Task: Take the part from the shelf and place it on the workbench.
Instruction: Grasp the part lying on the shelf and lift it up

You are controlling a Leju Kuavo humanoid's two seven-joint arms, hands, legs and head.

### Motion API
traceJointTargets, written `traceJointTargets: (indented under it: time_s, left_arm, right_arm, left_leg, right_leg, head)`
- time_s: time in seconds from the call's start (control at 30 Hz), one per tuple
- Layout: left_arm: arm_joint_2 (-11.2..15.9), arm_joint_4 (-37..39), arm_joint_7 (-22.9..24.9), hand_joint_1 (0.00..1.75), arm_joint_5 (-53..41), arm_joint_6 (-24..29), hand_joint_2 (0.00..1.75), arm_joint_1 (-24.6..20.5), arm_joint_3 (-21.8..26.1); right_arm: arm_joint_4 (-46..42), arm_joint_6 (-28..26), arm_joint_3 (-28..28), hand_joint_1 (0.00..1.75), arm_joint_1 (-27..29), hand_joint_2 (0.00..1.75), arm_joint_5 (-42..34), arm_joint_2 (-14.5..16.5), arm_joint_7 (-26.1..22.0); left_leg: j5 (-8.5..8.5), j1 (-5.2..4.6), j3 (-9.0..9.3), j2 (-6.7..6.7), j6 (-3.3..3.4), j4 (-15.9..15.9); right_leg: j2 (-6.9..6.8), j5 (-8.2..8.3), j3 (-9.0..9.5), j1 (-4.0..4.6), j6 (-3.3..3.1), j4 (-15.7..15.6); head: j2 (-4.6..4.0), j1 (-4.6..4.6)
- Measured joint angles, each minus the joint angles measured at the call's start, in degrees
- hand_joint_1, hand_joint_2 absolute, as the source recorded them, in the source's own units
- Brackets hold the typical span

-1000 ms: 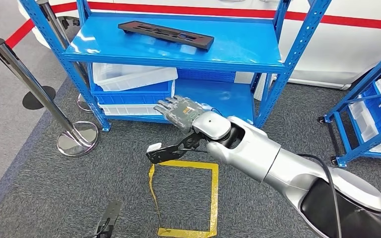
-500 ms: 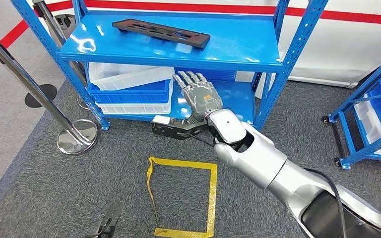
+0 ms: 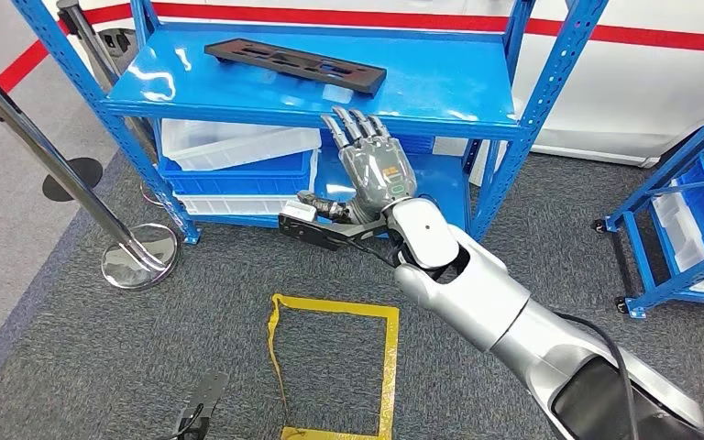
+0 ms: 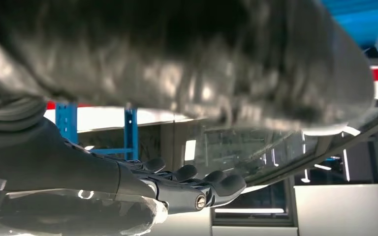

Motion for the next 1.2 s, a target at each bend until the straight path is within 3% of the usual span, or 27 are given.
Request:
traceJointTargets:
  time_s: [0.07,0.17,0.2,0.23,0.27,0.33,0.37,0.4,0.5,0.57,0.67,0.73,0.77,0.87,0.93,1.03,1.1,1.2]
  left_arm:
    - [-0.07,0.00,-0.03,0.00,0.01,0.04,0.00,0.00,0.00]
    - [-0.10,0.00,-0.04,0.00,0.17,0.07,0.00,-0.10,0.00]
    - [-0.10,0.00,-0.04,0.00,0.25,0.08,0.00,-0.07,0.00]
    - [-0.10,0.00,-0.04,0.00,0.30,0.08,0.00,-0.02,0.00]
    - [-0.10,0.00,-0.04,0.00,0.36,0.09,0.00,0.02,0.00]
    - [-0.07,0.00,-0.09,0.00,0.41,0.10,0.00,0.05,0.00]
    - [-0.03,0.01,-0.14,0.00,0.44,0.11,0.00,0.02,0.00]
    - [0.01,0.01,-0.20,0.00,0.46,0.11,0.00,0.00,0.00]
    - [0.04,0.02,-0.36,0.00,0.49,0.14,0.00,0.08,0.00]
    - [-0.03,0.02,-0.42,0.00,0.49,0.14,0.00,0.14,0.00]
    - [-0.08,0.02,-0.56,0.00,0.51,0.16,0.00,0.14,0.00]
    - [-0.04,0.02,-0.61,0.00,0.55,0.20,0.00,0.27,0.00]
    - [-0.03,0.02,-0.63,0.00,0.56,0.20,0.00,0.32,0.00]
    - [0.01,0.02,-0.69,0.00,0.66,0.21,0.00,0.26,0.00]
    - [0.08,0.03,-0.76,0.00,0.86,0.24,0.00,0.20,0.00]
    - [0.25,0.05,-0.93,0.00,1.18,0.30,0.00,0.36,0.00]
    - [0.30,0.07,-1.19,0.00,1.46,0.33,0.00,0.39,0.02]
    - [0.39,0.07,-1.54,0.00,1.96,0.54,0.00,0.40,0.10]
  right_arm:
    - [-0.27,-0.04,-0.53,0.00,0.00,0.00,0.08,-0.02,0.00]
    - [-0.41,-0.08,-1.12,0.00,0.21,0.00,-0.04,-0.07,0.00]
    - [-0.41,-0.07,-1.24,0.00,0.43,0.00,-0.14,-0.09,-0.01]
    - [-0.41,-0.07,-1.37,0.00,0.63,0.00,-0.27,-0.10,-0.04]
    - [-0.41,-0.06,-1.51,0.00,0.75,0.00,-0.43,-0.11,-0.10]
    - [-0.43,-0.04,-1.86,0.00,0.77,0.00,-0.77,-0.12,-0.28]
    - [-0.45,-0.02,-2.01,0.00,0.76,0.00,-0.91,-0.11,-0.36]
    - [-0.49,0.00,-2.12,0.00,0.79,0.00,-0.99,-0.10,-0.44]
    - [-0.60,0.03,-2.36,0.00,0.89,0.00,-1.05,-0.07,-0.66]
    - [-0.68,0.08,-2.59,0.00,0.81,0.00,-1.06,0.03,-0.74]
    - [-0.76,0.85,-2.88,0.00,0.71,0.00,-1.18,0.19,-0.82]
    - [-0.76,1.72,-2.91,0.00,0.75,0.00,-1.56,0.21,-0.84]
    - [-0.77,2.06,-2.92,0.00,0.75,0.00,-1.80,0.21,-0.84]
    - [-1.01,2.67,-3.05,0.00,0.55,0.00,-2.42,0.26,-0.85]
    - [-1.18,3.09,-3.13,0.00,0.37,0.00,-2.82,0.28,-0.85]
    - [-1.28,3.52,-3.15,0.00,0.33,0.00,-3.16,0.27,-0.85]
    - [-1.38,3.95,-3.17,0.00,0.30,0.00,-3.21,0.27,-0.85]
    - [-1.40,4.44,-3.17,0.00,0.57,0.00,-3.23,0.26,-0.85]
  left_leg:
    - [0.43,0.40,0.85,0.01,0.11,-1.39]
    - [0.56,0.61,1.43,0.00,0.35,-1.99]
    - [0.50,0.69,1.43,-0.04,0.32,-1.90]
    - [0.39,0.82,1.42,-0.10,0.21,-1.74]
    - [0.20,1.03,1.42,-0.18,0.00,-1.48]
    - [-0.47,1.40,1.27,-0.39,-0.73,-0.53]
    - [-0.81,1.45,1.02,-0.52,-1.15,0.12]
    - [-1.03,1.45,0.76,-0.63,-1.52,0.60]
    - [-1.03,1.52,0.39,-0.74,-2.21,0.81]
    - [-2.30,1.62,-0.35,-0.50,-2.58,2.60]
    - [-7.08,1.67,-4.95,-0.19,-3.07,12.75]
    - [-7.90,1.66,-7.23,-0.18,-3.00,17.13]
    - [-6.78,1.63,-6.88,-0.18,-2.80,16.15]
    - [-1.63,1.31,-1.71,-0.12,-1.95,5.05]
    - [-0.91,0.94,0.16,-0.12,-1.66,1.11]
    - [-0.62,0.96,0.64,-0.19,-1.18,0.02]
    - [-0.23,1.18,1.06,-0.12,-0.64,-0.73]
    - [-0.23,1.11,1.15,-0.09,-0.29,-0.78]
  right_leg:
    - [-0.03,-1.36,-0.77,0.12,0.46,1.82]
    - [0.02,-5.57,-5.61,-0.17,1.13,11.51]
    - [0.01,-6.07,-7.11,-0.40,1.40,14.09]
    - [-0.01,-5.52,-7.72,-0.66,1.70,14.74]
    - [-0.03,-3.96,-7.21,-0.96,2.03,13.20]
    - [0.08,-0.14,-4.06,-1.52,2.82,6.33]
    - [0.20,0.87,-2.67,-1.65,2.84,3.41]
    - [0.31,1.19,-1.85,-1.64,2.71,1.65]
    - [0.36,1.02,-1.66,-1.35,1.50,0.93]
    - [0.24,1.17,-1.50,-1.45,0.77,0.70]
    - [0.06,1.22,-1.37,-1.26,0.16,0.58]
    - [0.03,1.18,-1.33,-1.03,0.06,0.58]
    - [0.03,1.16,-1.27,-0.95,0.04,0.58]
    - [0.05,1.07,-1.11,-0.77,0.08,0.56]
    - [0.08,1.14,-1.23,-0.68,0.40,0.40]
    - [0.04,0.98,-1.35,-0.68,1.15,0.33]
    - [0.01,-1.18,-2.66,-0.66,1.52,3.40]
    - [-0.02,-5.67,-7.29,-0.77,1.80,13.51]
  head:
    - [0.00,0.06]
    - [0.00,0.16]
    - [0.00,0.16]
    - [0.00,0.16]
    - [0.00,0.15]
    - [0.00,0.19]
    - [0.00,0.22]
    - [0.00,0.23]
    - [0.00,0.17]
    - [0.00,-0.02]
    - [0.00,-0.35]
    - [0.00,-0.34]
    - [0.00,-0.34]
    - [0.00,-0.34]
    - [0.00,-0.34]
    - [0.00,-0.31]
    - [0.00,-0.21]
    - [0.00,-0.16]
